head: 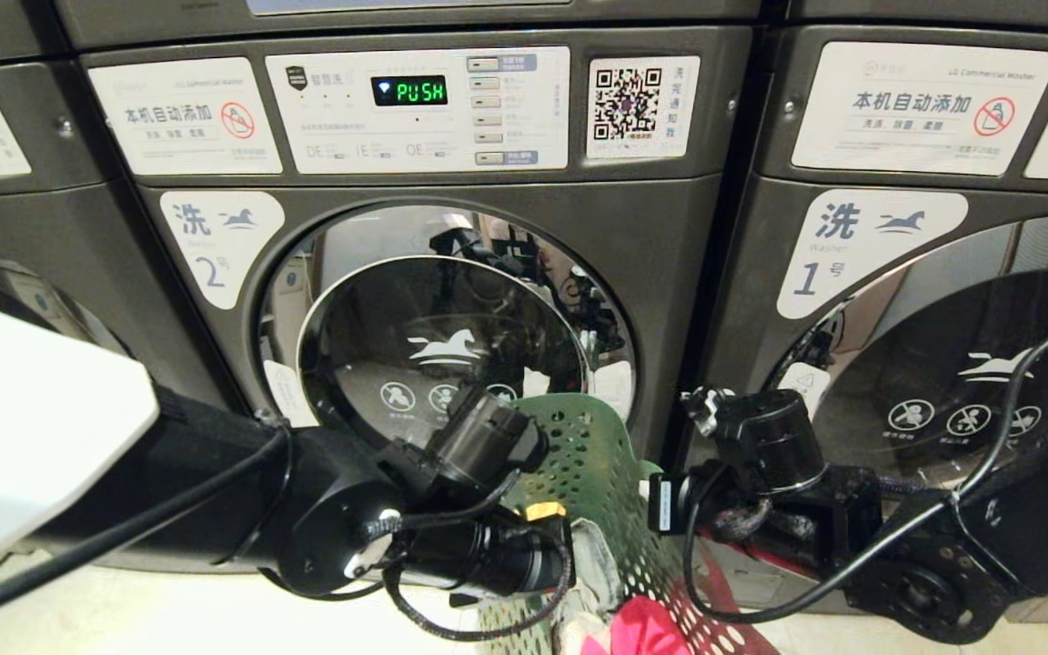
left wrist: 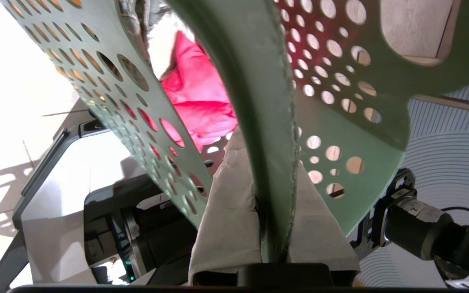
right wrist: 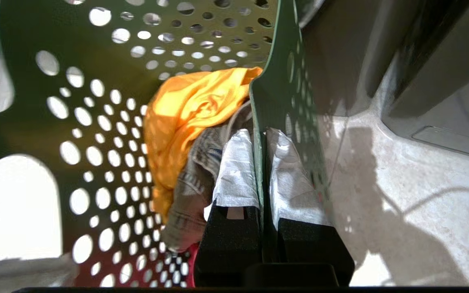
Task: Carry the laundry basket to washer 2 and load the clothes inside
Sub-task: Pick up the clothes basket and put it beside the washing machine
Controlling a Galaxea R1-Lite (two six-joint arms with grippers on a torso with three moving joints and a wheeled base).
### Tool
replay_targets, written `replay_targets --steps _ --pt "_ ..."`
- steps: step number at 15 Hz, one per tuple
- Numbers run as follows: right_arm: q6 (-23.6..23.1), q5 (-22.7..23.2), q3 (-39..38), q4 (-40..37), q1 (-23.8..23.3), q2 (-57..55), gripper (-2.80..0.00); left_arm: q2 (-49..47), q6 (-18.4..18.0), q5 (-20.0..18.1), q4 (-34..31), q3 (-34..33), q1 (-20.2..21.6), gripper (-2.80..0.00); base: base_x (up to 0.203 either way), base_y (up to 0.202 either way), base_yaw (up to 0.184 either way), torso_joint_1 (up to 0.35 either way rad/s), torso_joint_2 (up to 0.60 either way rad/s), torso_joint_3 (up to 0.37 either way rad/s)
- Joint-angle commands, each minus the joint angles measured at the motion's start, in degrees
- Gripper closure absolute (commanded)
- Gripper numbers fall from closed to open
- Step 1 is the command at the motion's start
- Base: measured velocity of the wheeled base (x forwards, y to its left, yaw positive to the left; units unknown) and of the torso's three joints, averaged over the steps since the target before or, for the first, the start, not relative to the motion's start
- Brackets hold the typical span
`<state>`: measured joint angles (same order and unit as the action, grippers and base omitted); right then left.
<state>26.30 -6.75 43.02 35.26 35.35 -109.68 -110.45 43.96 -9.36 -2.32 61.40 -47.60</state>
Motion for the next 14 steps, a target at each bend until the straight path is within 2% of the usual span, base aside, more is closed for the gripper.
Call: replay_targets --steps 1,9,14 --pt "0.16 -0.01 -0.22 0.25 0.07 -0.01 0.0 -0.06 0.25 -0.04 0.03 0.12 0.06 0.0 0.0 0.0 0.0 0.0 0.0 0.0" --pt "-1.25 -0.1 -1.01 0.25 -0.11 0.17 0.0 -0.47 0.07 -0.57 -0.06 0.21 -0.21 0.0 -0.007 0.0 0.0 0.001 0.0 0.0" --pt "-1.51 -0.12 -1.1 0.25 -0.36 0.17 0.0 -0.72 0.05 -0.66 0.03 0.31 -0.21 0.0 -0.185 0.0 0.001 0.003 0.0 0.002"
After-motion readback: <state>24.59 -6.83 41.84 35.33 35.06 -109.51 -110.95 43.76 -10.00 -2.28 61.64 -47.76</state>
